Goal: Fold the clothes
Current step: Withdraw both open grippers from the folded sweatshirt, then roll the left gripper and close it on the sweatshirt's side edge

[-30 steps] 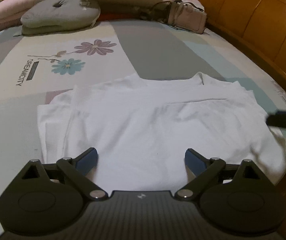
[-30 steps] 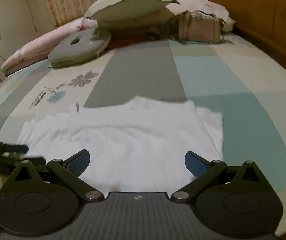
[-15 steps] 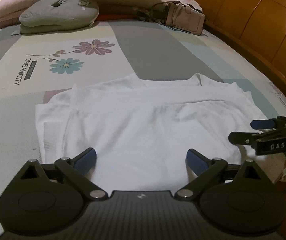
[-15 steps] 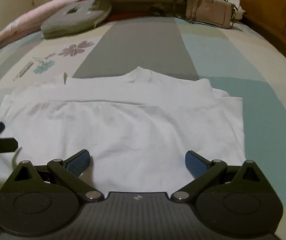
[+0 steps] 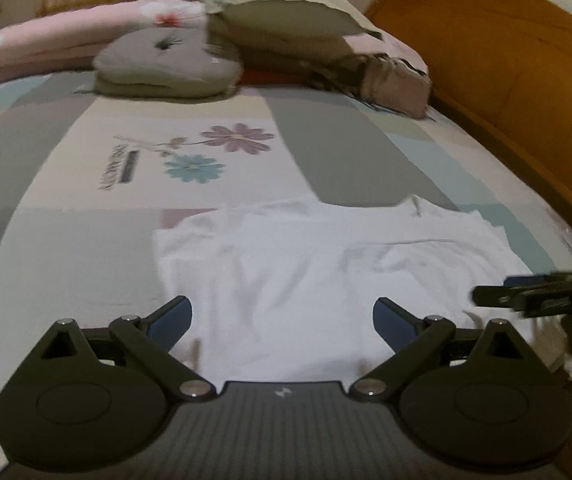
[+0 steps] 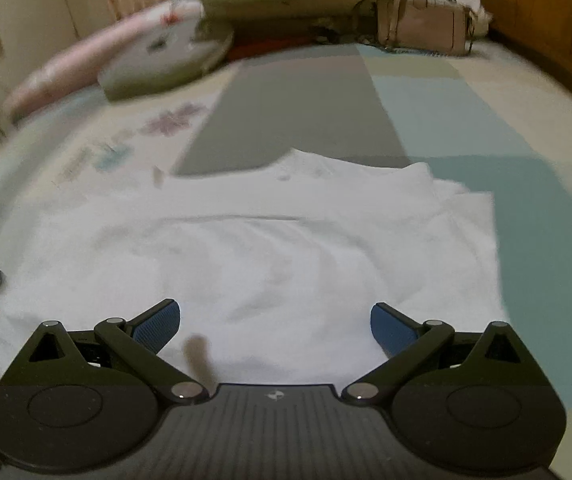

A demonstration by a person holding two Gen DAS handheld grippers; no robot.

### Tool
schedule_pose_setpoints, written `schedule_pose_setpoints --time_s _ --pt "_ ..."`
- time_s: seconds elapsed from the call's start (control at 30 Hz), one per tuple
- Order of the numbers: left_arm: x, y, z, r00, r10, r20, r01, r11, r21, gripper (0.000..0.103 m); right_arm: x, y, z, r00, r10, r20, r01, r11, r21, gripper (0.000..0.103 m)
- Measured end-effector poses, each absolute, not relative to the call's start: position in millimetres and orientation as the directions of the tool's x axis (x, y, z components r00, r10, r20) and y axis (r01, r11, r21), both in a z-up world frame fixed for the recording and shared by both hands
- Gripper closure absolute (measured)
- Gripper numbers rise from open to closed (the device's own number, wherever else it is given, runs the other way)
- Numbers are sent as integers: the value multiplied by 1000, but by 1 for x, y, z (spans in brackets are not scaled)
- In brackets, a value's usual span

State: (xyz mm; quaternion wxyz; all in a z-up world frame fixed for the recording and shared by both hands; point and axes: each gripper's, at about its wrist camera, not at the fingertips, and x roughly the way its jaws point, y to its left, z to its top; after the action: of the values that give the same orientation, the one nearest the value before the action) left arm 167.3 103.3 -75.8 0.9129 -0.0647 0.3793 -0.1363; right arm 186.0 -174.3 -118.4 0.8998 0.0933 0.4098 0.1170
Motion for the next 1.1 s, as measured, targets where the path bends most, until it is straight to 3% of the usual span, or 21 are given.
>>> schedule_pose_setpoints --time_s 0.1,0.23,0.53,0.8,1.1 --pt "166 123 -85 651 -314 -691 164 947 -276 6 175 -171 -107 638 374 -674 -185 923 337 0" --pt "170 146 -100 602 -397 -693 131 905 -405 6 161 -157 -93 658 408 -633 -262 912 316 0" --pt "207 175 -126 516 -597 -615 113 758 -642 5 152 -149 -71 735 358 -576 -252 933 258 0" --pt "259 188 -140 460 -713 -530 108 637 -763 3 151 -148 -69 768 308 -561 -217 950 225 0" --pt "269 188 -146 388 -772 -504 126 586 -800 4 149 -159 -64 786 299 -541 -194 950 244 0"
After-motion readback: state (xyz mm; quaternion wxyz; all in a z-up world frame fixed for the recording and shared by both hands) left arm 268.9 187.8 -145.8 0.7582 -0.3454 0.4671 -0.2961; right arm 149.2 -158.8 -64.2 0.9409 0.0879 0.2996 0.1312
